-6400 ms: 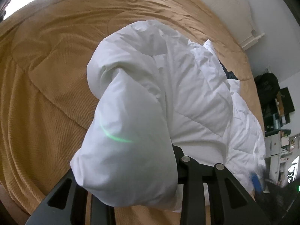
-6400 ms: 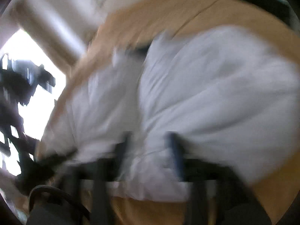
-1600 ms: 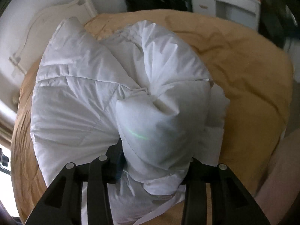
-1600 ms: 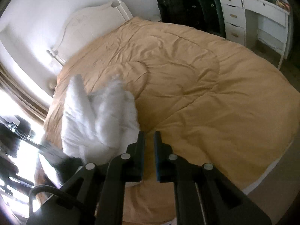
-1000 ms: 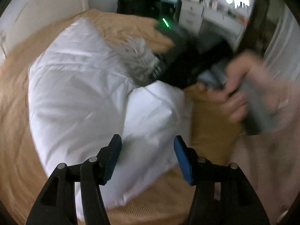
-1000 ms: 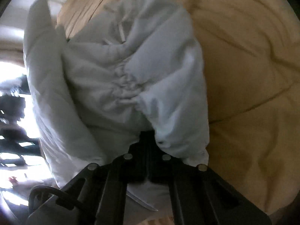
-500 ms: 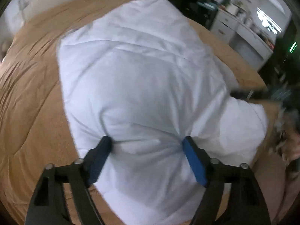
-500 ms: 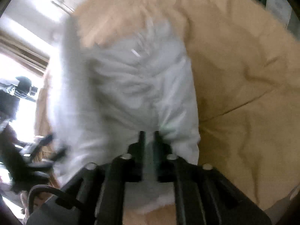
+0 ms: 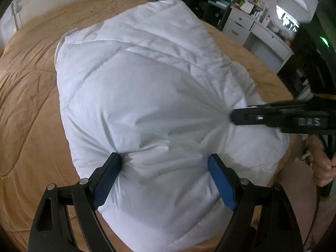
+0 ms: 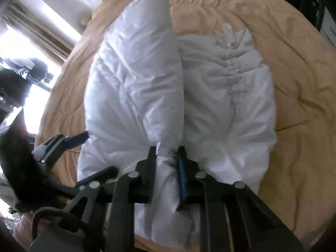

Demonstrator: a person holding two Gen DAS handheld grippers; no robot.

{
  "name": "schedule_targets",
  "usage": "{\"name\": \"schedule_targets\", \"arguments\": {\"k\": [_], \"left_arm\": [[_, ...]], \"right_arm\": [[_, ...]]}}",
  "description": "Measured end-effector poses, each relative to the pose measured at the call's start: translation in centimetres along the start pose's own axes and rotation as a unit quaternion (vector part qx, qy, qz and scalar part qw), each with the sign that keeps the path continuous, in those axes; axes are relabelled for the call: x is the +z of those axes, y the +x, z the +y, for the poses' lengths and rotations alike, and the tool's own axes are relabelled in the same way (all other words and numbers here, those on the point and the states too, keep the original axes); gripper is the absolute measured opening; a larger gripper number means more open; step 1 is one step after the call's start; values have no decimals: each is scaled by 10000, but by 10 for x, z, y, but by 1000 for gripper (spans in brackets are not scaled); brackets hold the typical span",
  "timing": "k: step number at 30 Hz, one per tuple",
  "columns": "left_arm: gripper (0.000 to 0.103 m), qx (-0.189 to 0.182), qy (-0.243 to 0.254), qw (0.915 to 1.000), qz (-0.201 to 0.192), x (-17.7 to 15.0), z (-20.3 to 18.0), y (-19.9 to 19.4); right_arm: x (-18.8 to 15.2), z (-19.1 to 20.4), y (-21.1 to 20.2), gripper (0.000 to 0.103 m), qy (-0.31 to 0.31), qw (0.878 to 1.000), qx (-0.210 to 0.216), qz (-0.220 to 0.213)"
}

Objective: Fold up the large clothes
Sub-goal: 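Press the folded jacket flat with the left gripper while the right gripper tucks the edge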

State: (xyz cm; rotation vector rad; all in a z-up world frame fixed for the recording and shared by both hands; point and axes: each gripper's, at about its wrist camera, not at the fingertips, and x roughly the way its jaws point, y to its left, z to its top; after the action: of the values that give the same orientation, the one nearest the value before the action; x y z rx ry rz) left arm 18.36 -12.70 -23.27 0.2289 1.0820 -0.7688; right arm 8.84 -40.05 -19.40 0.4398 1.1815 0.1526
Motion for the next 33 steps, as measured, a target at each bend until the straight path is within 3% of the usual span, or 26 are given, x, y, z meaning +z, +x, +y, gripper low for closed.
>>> {"name": "schedule_targets", "arguments": {"k": [4,6,10,14,16,19,22,25,27,31,32,33], "left_arm": [[79,-485,-436,9976,-243,10,19,-24],[79,-451,-539,9963,-489,23,29,-39],[79,-170,-320,9972,-655,60,26,-49],[80,-209,19,9993,-306,97,3,-3],[83,94,18,9999,121,107,-2,43],[90,593,267,9978,158,98,-15,70],[90,428,202,9988,100,92,-15,68],[90,409,159,9990,66,91,-12,67],[90,427,143,9990,56,90,-13,67],[90,484,148,9987,23,75,-24,63],[90,475,132,9988,0,72,-23,60],[90,429,116,9990,-25,70,-22,56]], "right_arm": [[-28,-15,-29,13,315,9991,-36,-298],[-41,-25,-18,13,496,9983,-216,-200],[-46,-61,19,15,1011,9949,4,3],[-44,-57,20,15,952,9953,-157,-52],[-46,-58,16,15,795,9963,-324,-92],[-41,-53,9,18,971,9950,-202,-113],[-33,-49,-23,21,997,9940,-330,-302],[1,-46,-58,24,851,9929,-200,-809],[36,-39,-62,23,664,9932,173,-936],[103,-32,-16,19,732,9922,883,-479],[115,-36,2,17,830,9936,714,-278],[123,-40,20,2,850,9960,246,-126]]}}
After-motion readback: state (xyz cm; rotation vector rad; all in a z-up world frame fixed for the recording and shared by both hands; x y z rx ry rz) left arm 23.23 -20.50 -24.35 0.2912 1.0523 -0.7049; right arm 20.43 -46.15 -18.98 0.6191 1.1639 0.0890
